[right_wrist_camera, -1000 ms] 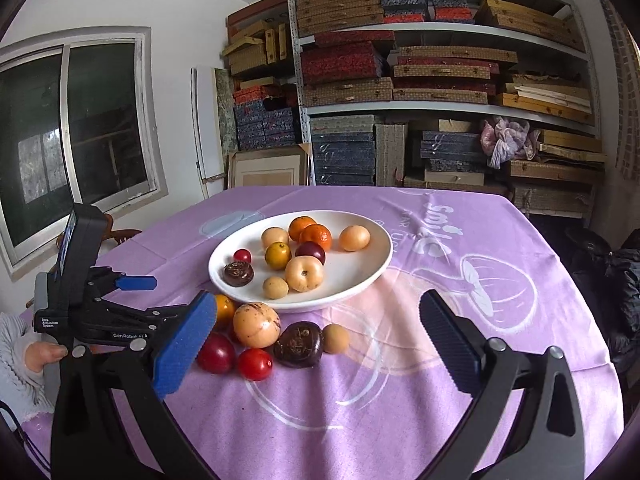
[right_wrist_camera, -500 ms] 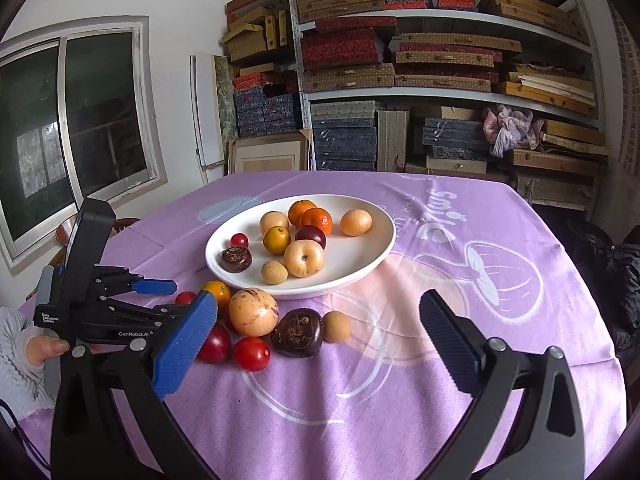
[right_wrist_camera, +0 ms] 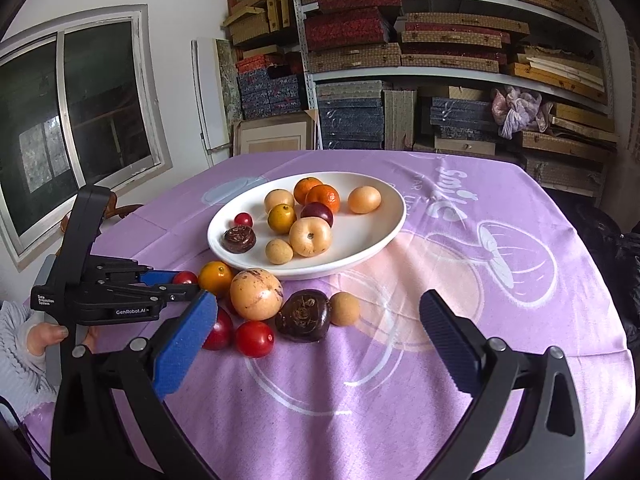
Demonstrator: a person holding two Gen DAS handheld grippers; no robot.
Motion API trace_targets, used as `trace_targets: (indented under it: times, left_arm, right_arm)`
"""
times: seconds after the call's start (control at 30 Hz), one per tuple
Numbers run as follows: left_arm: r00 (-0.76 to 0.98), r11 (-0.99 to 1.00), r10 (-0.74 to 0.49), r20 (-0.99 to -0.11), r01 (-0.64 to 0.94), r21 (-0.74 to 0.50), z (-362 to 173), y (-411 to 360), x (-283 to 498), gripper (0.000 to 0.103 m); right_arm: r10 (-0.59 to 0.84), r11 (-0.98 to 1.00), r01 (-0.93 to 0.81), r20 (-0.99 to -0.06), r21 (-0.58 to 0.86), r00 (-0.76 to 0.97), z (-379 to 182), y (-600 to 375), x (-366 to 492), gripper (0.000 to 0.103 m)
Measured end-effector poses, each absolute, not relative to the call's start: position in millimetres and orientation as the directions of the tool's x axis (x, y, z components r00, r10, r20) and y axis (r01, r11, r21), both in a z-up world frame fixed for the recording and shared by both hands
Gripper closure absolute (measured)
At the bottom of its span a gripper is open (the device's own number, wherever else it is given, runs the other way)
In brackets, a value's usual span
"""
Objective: Organize fruits
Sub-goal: 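Hold the cherry tomato in the left gripper while the right grasps another cherry tomato, then set the cherry tomato on the plate with left gripper while right sets its tomato there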
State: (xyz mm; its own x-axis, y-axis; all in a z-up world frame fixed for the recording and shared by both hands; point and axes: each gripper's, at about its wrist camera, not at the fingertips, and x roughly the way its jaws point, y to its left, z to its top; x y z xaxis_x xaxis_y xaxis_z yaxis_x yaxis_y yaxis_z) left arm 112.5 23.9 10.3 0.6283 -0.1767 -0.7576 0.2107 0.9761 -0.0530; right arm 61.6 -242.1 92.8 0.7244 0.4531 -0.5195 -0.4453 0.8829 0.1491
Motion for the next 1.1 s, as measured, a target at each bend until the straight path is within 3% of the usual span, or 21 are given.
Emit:
trace_targets:
  times: [0.1, 0.3, 0.33, 0.37, 0.47, 0.7, 0.83, 1.1]
  left_arm:
    - [0.663, 0.983, -0.127, -0.738, 0.182, -0.005, 18.4, 30.5, 102.4, 0.072]
    - [0.705, 0.992, -0.109, -0.701, 0.123, -0.030, 34.2, 52.1, 92.9, 0.072]
    - [0.700, 0.991, -0.116, -0.705, 0.125, -0.040, 33.6, 53.6, 93.8, 0.072]
    - [0.698, 0.991, -0.119, -0.706, 0.126, -0.042, 33.2, 53.9, 93.2, 0.072]
    - [0.693, 0.989, -0.129, -0.709, 0.144, -0.039, 33.5, 50.1, 92.7, 0.072]
    - [0.690, 0.986, -0.146, -0.709, 0.163, -0.045, 32.8, 48.4, 92.5, 0.072]
    - [0.685, 0.985, -0.151, -0.713, 0.162, -0.053, 32.1, 48.5, 94.3, 0.072]
    - [0.668, 0.985, -0.144, -0.730, 0.165, -0.044, 24.0, 46.7, 98.8, 0.072]
  right_arm:
    - [0.483, 0.864, -0.471, -0.552, 0.178, 0.679, 88.8, -239.3, 65.1, 0.004]
    - [0.464, 0.855, -0.500, -0.631, 0.136, 0.622, 74.8, -218.6, 68.2, 0.005]
    - [0.461, 0.853, -0.506, -0.638, 0.127, 0.617, 73.2, -215.0, 68.4, 0.009]
    - [0.462, 0.849, -0.514, -0.644, 0.123, 0.609, 71.7, -211.4, 67.9, 0.024]
    - [0.478, 0.825, -0.550, -0.675, 0.128, 0.561, 64.6, -199.3, 67.9, 0.050]
    - [0.444, 0.816, -0.573, -0.724, 0.082, 0.528, 56.0, -176.0, 76.1, 0.055]
    - [0.430, 0.819, -0.567, -0.748, 0.088, 0.506, 50.5, -168.5, 85.6, 0.072]
    - [0.427, 0.825, -0.554, -0.768, 0.114, 0.478, 44.6, -164.5, 97.4, 0.072]
